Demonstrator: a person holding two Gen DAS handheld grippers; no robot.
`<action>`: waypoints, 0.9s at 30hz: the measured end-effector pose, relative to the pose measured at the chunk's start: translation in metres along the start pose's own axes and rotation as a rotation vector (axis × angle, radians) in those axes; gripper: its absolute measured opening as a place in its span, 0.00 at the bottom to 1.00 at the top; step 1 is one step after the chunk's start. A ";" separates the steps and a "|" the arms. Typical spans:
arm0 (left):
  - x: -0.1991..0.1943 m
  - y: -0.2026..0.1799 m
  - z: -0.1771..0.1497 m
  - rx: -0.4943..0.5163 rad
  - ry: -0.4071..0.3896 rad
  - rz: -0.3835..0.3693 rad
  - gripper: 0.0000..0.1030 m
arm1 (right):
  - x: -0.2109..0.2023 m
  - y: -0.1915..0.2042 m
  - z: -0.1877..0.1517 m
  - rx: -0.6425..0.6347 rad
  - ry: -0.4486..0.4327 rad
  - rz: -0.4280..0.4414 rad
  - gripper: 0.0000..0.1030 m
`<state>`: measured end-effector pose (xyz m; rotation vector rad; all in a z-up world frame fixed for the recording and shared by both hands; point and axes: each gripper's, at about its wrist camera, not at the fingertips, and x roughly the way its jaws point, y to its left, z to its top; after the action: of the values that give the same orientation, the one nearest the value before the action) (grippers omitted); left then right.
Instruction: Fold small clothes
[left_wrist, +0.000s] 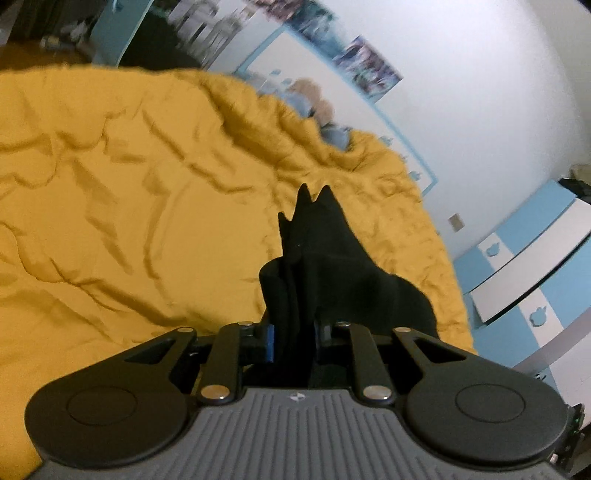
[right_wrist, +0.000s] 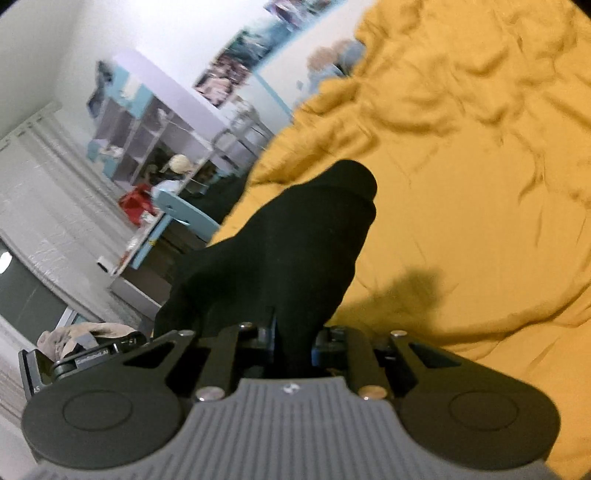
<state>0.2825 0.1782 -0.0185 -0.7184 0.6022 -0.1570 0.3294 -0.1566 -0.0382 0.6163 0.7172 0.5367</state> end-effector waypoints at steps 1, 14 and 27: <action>-0.010 -0.009 -0.003 0.014 -0.017 -0.011 0.19 | -0.012 0.006 0.000 -0.019 -0.015 0.009 0.10; -0.101 -0.113 -0.048 0.188 -0.070 -0.164 0.19 | -0.182 0.029 0.001 -0.118 -0.135 0.075 0.10; 0.019 -0.064 -0.079 0.127 0.177 -0.015 0.19 | -0.119 -0.062 -0.020 -0.007 0.024 -0.101 0.10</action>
<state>0.2576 0.0785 -0.0321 -0.5899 0.7495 -0.2721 0.2539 -0.2693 -0.0407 0.5649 0.7645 0.4539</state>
